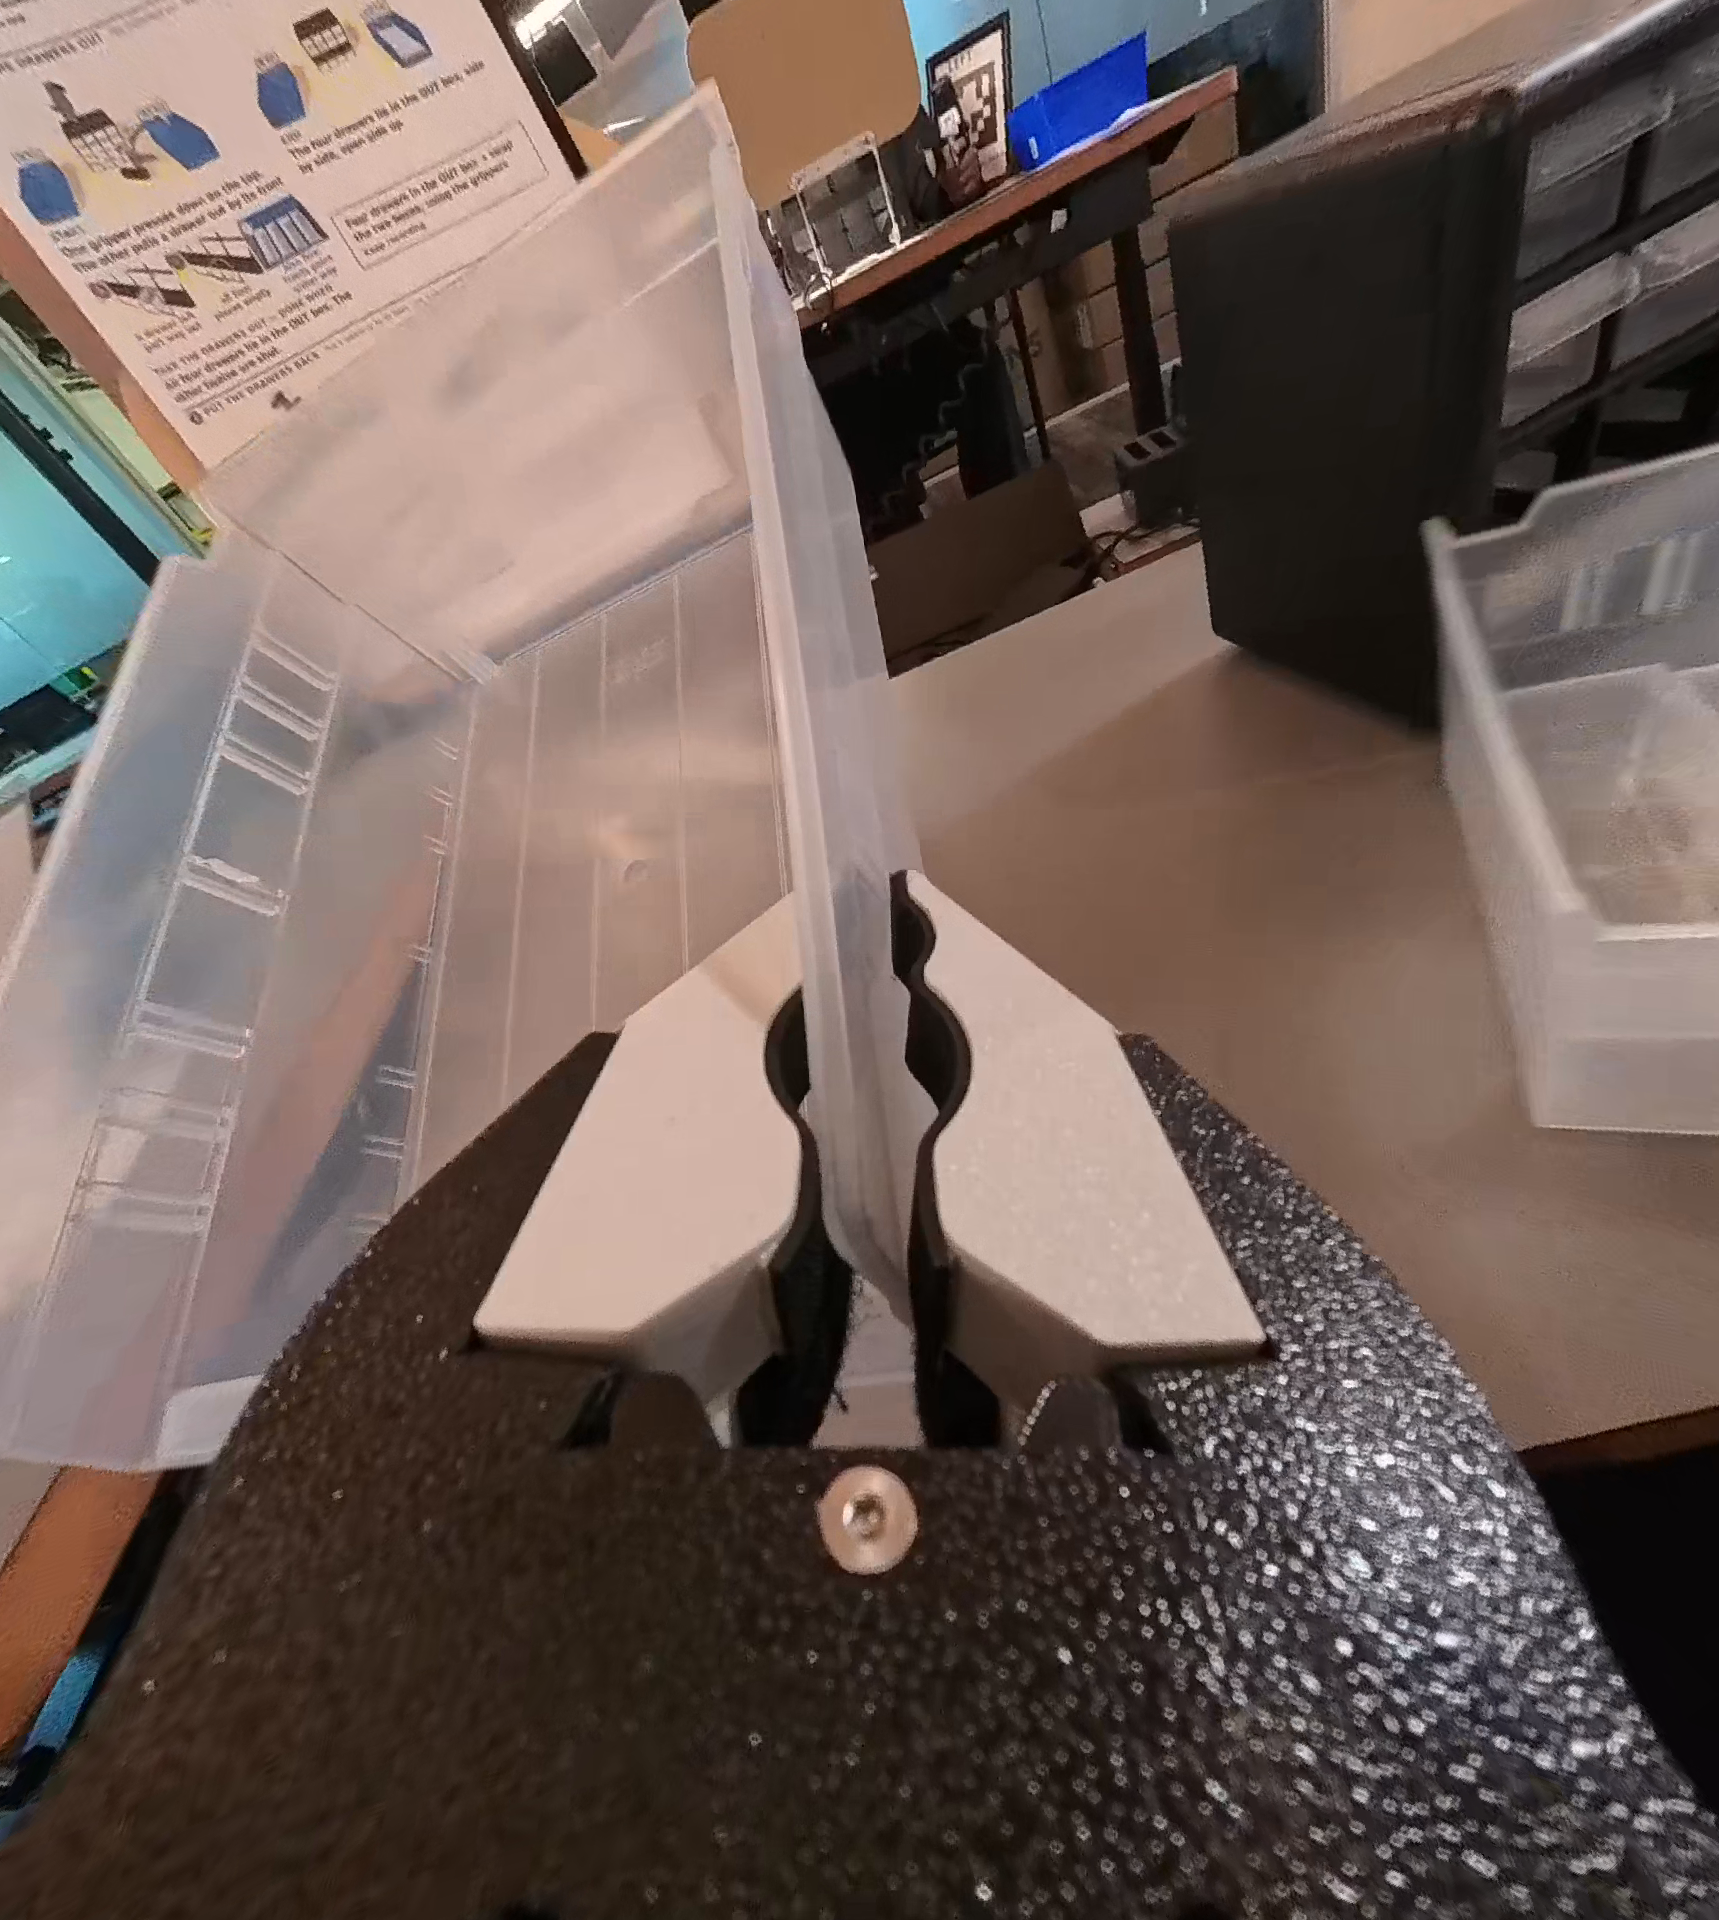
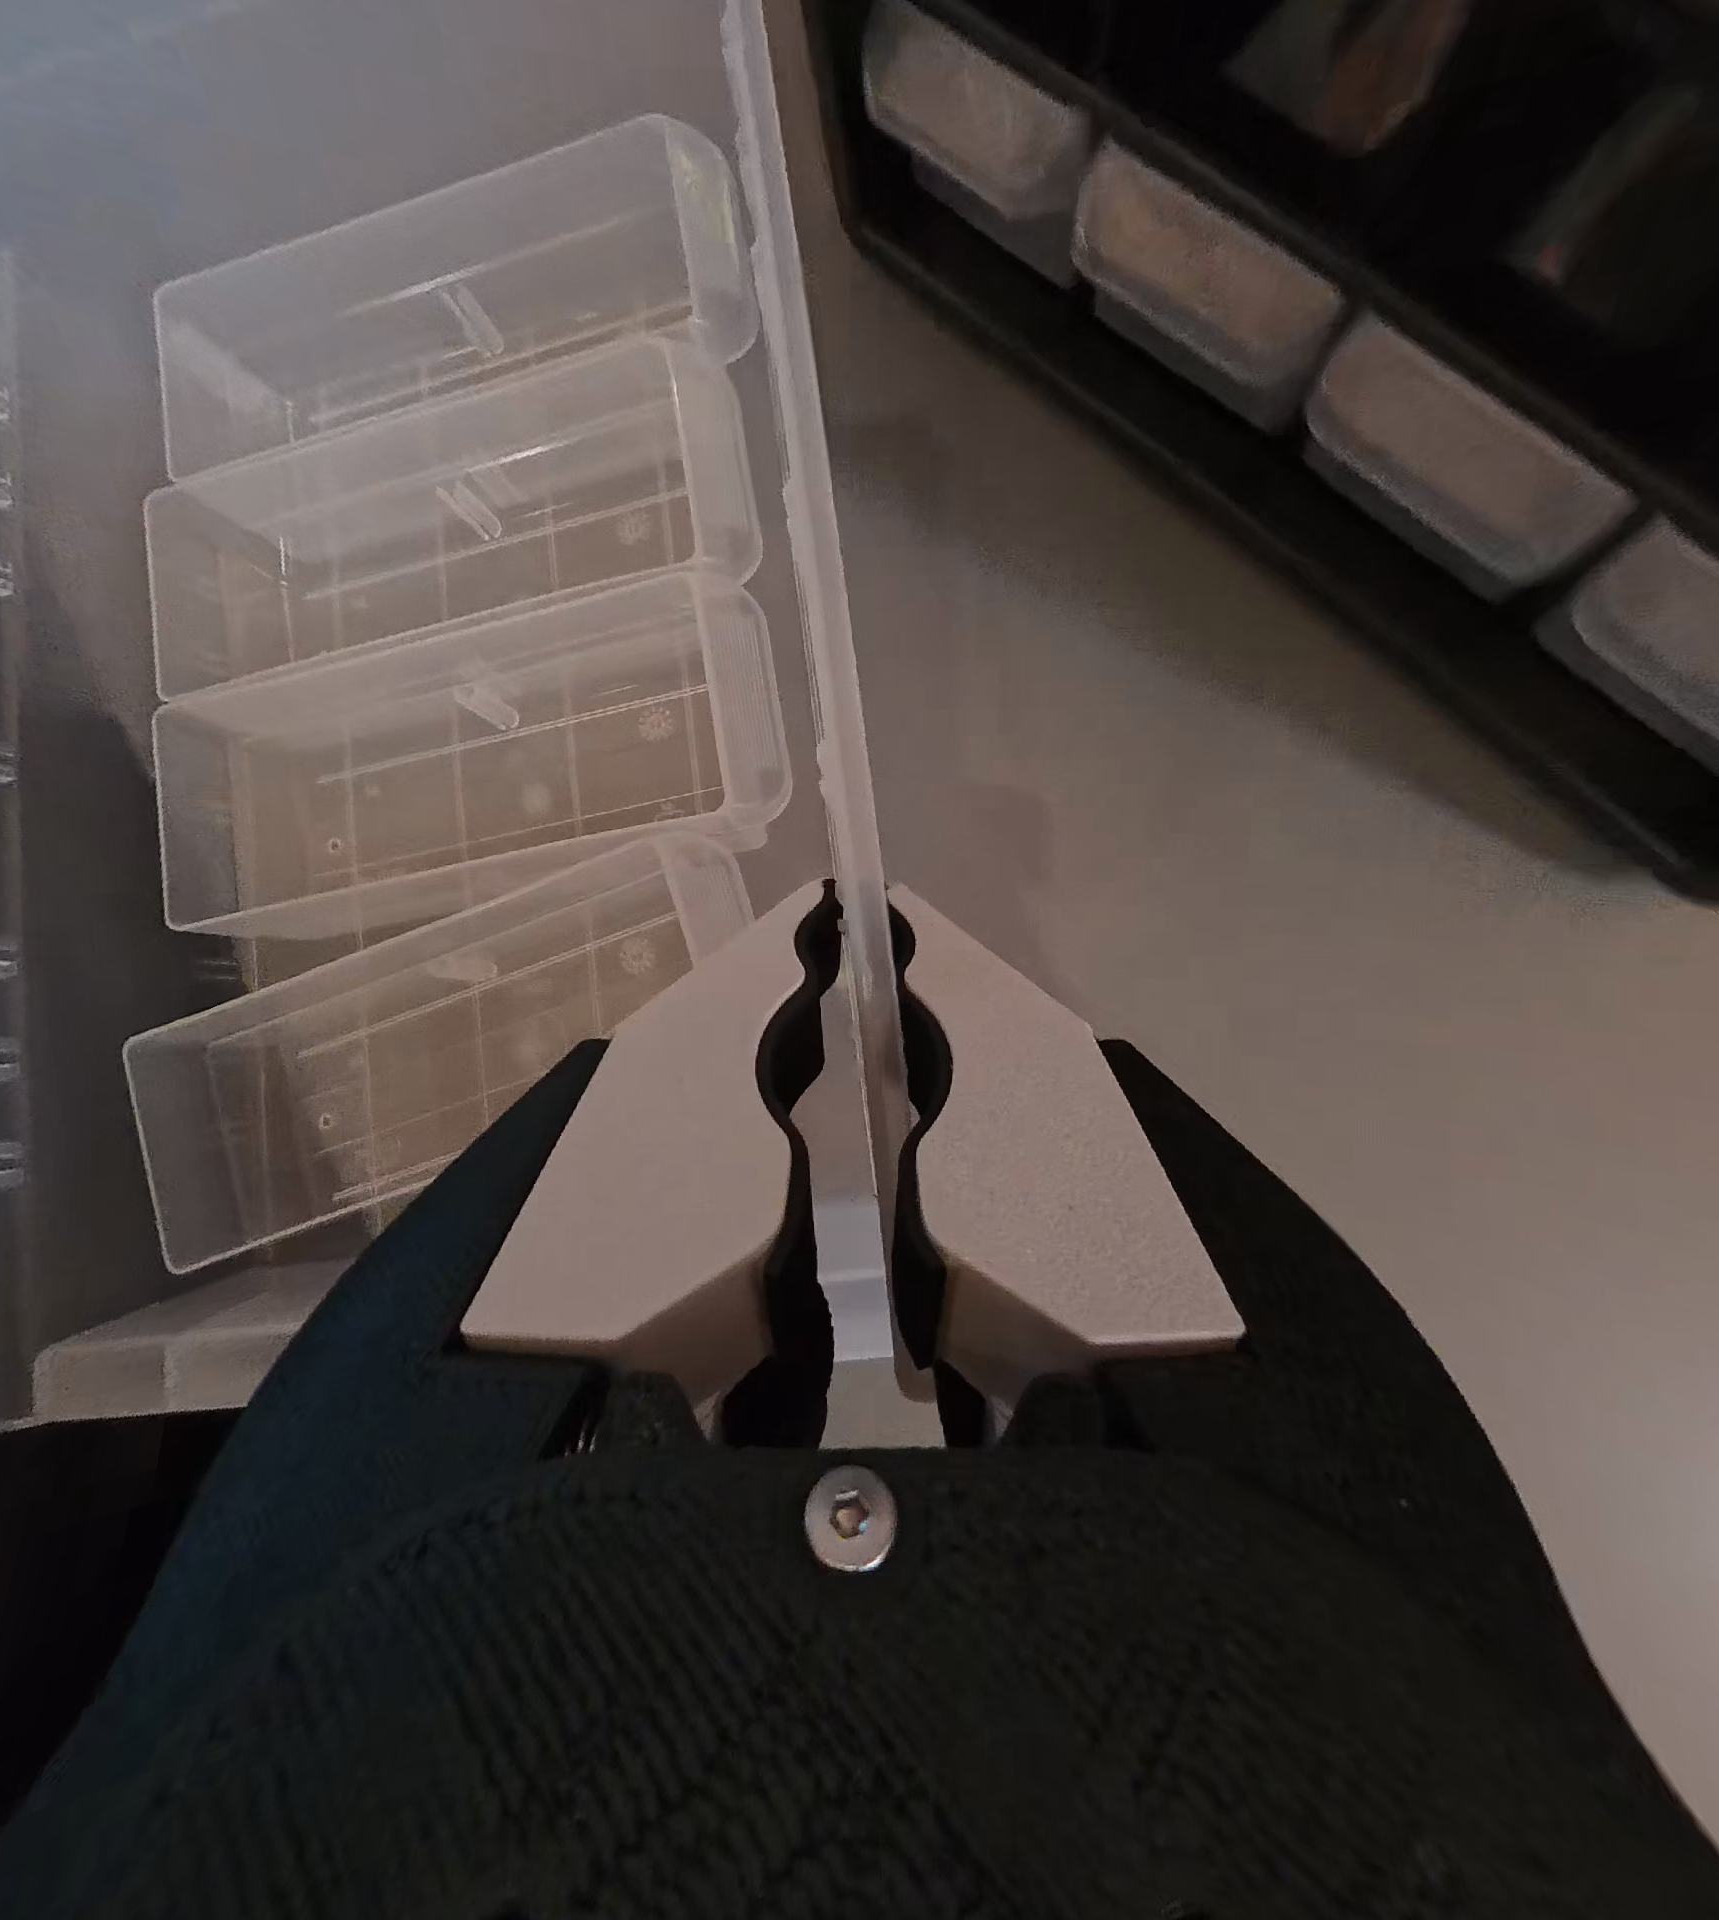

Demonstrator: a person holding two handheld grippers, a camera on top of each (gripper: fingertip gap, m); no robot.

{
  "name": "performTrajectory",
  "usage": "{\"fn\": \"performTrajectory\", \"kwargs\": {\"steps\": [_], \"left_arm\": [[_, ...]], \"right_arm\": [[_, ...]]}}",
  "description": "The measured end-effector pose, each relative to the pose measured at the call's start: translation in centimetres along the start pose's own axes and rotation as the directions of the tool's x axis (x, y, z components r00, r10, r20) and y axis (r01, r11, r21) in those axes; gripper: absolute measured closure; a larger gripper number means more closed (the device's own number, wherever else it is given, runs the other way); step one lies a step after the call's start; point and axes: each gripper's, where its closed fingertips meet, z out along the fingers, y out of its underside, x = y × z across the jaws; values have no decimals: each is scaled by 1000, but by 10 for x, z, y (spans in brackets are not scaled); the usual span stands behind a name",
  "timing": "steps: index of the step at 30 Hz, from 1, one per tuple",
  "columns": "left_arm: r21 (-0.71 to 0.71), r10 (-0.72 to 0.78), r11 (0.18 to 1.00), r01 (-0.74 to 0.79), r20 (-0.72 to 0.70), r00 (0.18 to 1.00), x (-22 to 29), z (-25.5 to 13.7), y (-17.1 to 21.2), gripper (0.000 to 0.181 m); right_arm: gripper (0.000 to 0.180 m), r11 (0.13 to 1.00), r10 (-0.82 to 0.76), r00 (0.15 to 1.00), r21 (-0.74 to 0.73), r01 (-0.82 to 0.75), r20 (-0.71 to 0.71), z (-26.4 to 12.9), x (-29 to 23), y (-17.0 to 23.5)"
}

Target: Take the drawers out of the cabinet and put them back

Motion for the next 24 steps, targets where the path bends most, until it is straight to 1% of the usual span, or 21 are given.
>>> {"fn": "performTrajectory", "kwargs": {"steps": [5,7,9,10,12,13,15,17,20,23,24], "left_arm": [[9,-19,1000,19,28,999,-17,-1,-4,176],[19,-20,1000,19,48,999,-24,-2,-7,176],[24,-2,1000,0,66,998,-29,-2,-9,176],[26,7,1000,-9,74,997,-32,-3,-10,175],[29,19,999,-22,84,996,-34,-3,-12,176],[30,23,999,-26,85,996,-35,-3,-13,175],[36,28,999,-31,81,996,-36,-5,-15,175],[50,25,998,-29,79,997,-37,-9,-18,176],[57,42,997,-48,89,995,-38,-12,-24,176],[79,71,994,-79,100,992,-36,-13,-37,176],[93,78,992,-87,100,992,-35,-13,-43,176]], "right_arm": [[176,995,93,994,33,-91,-59,46,-27,-52],[176,988,140,987,82,-133,-85,66,-34,-74],[173,974,158,985,173,-143,-74,83,-43,-101],[166,962,148,988,236,-136,-33,89,-52,-116],[140,926,142,984,336,-170,107,90,-74,-139],[137,907,137,980,380,-184,147,85,-79,-145],[137,879,112,980,444,-174,163,75,-81,-144],[139,876,103,975,447,-182,196,71,-85,-131],[138,910,106,966,369,-190,236,84,-98,-102],[126,901,96,968,393,-183,231,96,-112,-100],[126,901,83,973,402,-166,217,99,-116,-102]]}}
